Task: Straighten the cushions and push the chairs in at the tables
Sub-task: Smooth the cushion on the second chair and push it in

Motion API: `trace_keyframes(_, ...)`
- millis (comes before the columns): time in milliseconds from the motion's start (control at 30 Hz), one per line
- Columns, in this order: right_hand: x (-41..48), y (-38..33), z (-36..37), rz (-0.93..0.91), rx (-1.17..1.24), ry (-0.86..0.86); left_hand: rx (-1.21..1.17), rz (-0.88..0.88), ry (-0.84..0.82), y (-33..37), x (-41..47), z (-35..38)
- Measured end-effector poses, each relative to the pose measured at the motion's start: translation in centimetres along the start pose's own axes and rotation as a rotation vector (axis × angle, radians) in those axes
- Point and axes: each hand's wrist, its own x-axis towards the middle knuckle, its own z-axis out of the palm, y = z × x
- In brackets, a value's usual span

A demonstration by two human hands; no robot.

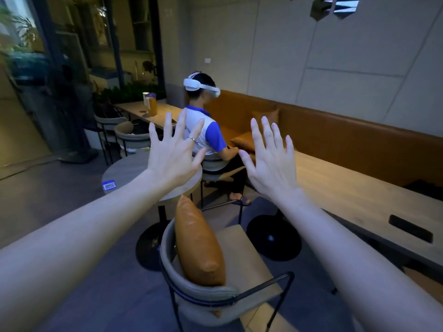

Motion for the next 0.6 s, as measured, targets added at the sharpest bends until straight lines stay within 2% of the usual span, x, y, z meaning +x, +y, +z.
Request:
trace_keyframes(233, 3.6, 1.5, 11.2, 0.076, 0.018, -0.120, -0.023, 0.047, -0.157, -0.9, 5.7, 10.4)
trace_keyframes(600, 2.9, -2.1, 22.6, 0.168, 0.004, -0.317, -0.100, 0.187, -0.416, -4.3, 6.5, 23.7)
